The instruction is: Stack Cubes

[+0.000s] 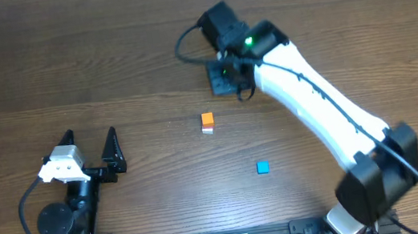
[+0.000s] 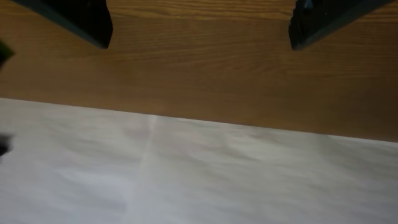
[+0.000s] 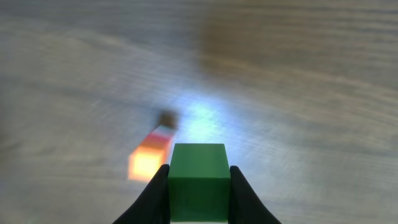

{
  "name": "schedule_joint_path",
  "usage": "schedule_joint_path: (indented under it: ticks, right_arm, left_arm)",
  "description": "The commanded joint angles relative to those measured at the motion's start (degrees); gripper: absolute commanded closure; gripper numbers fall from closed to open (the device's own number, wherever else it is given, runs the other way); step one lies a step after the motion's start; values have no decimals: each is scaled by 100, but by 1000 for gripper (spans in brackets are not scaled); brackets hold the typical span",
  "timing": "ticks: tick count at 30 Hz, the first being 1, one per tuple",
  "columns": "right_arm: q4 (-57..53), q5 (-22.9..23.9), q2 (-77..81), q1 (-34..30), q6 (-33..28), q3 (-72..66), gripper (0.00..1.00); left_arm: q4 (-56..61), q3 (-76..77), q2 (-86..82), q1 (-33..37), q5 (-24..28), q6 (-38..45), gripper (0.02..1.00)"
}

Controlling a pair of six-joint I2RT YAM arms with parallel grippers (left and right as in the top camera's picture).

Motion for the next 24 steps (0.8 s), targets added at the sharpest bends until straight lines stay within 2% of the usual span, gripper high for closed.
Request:
schedule_joint_path:
  ticks: [1, 11, 24]
  right_arm:
    - [-337, 284, -361, 601, 682, 92, 989]
    - [-476, 304, -197, 1220, 1320, 76, 991]
    - [-212, 302, 647, 1211, 1449, 74, 991]
  left_arm:
    - [22, -31, -37, -28, 39, 98, 104]
    - [22, -31, -37, -28, 39, 98, 104]
    - [22, -31, -37, -28, 39, 98, 104]
